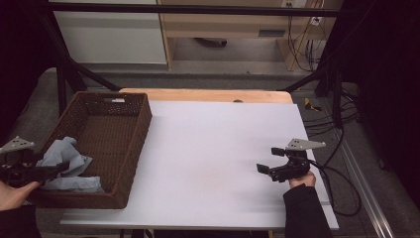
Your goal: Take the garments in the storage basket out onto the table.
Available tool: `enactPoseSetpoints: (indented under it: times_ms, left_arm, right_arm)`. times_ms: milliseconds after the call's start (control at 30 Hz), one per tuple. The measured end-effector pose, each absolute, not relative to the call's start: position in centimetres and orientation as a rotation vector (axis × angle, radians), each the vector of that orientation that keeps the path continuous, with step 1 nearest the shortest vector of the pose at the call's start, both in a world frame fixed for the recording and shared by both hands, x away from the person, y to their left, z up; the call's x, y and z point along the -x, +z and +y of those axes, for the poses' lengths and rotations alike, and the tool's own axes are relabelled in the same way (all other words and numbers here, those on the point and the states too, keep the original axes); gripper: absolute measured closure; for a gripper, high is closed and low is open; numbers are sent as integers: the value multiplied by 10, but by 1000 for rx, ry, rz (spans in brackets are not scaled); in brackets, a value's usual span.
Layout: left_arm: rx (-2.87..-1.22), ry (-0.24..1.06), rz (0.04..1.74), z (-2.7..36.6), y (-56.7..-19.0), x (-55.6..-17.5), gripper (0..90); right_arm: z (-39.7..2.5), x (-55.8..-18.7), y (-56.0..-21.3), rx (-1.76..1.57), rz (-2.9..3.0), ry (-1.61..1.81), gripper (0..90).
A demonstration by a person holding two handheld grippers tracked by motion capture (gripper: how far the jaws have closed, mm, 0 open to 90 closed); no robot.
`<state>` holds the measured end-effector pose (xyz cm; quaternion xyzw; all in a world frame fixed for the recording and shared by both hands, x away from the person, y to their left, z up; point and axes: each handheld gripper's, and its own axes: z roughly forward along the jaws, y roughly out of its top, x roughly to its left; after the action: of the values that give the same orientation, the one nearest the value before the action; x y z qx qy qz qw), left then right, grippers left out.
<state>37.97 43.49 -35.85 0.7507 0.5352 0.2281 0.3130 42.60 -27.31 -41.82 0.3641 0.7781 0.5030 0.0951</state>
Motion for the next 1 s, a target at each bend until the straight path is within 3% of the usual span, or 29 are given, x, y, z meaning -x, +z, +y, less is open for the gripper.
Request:
enactPoseSetpoints:
  times_ms: [667, 1000]
  left_arm:
    - [-2029, 605, 1472, 440, -367, -384, 152]
    - [-2050, 627, 1507, 440, -371, -386, 254]
  right_arm:
    - [-273, -426, -419, -1080, 2311, 1486, 42]
    - [-273, -426, -419, -1076, 2312, 1485, 42]
